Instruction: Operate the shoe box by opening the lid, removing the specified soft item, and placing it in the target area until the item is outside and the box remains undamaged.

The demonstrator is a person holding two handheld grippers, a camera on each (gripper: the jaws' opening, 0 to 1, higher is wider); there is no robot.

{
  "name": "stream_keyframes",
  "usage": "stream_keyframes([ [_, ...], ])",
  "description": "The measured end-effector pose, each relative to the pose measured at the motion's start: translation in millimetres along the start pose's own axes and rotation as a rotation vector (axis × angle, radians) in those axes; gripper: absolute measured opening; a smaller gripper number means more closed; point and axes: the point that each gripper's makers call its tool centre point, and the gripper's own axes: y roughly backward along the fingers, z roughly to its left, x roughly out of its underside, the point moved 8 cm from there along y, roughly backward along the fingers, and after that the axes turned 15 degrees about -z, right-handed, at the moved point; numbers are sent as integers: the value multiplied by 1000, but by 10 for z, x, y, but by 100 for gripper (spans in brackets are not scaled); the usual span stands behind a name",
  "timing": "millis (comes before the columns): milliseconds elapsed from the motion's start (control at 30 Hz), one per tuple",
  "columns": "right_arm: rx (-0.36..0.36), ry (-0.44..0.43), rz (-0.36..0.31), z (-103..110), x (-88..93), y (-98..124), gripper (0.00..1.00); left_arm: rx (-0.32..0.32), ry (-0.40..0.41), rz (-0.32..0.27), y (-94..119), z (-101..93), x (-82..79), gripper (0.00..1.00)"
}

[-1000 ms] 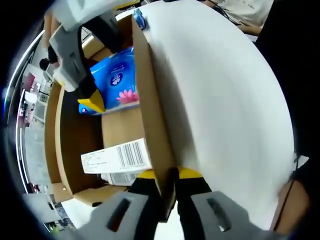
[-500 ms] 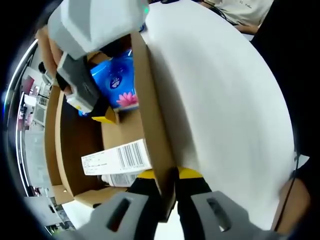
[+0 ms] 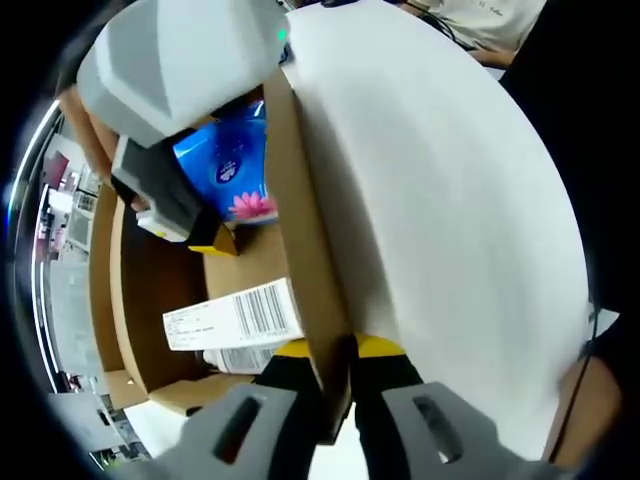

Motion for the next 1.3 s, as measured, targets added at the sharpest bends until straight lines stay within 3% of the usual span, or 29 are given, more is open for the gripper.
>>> stream_keyframes([
  [667, 2, 0, -12, -4, -6, -4, 88, 0, -5, -2, 4, -17, 8, 8],
  [1300, 45, -23, 37, 123, -3, 86, 79, 4, -12, -6, 2, -147, -57, 8],
])
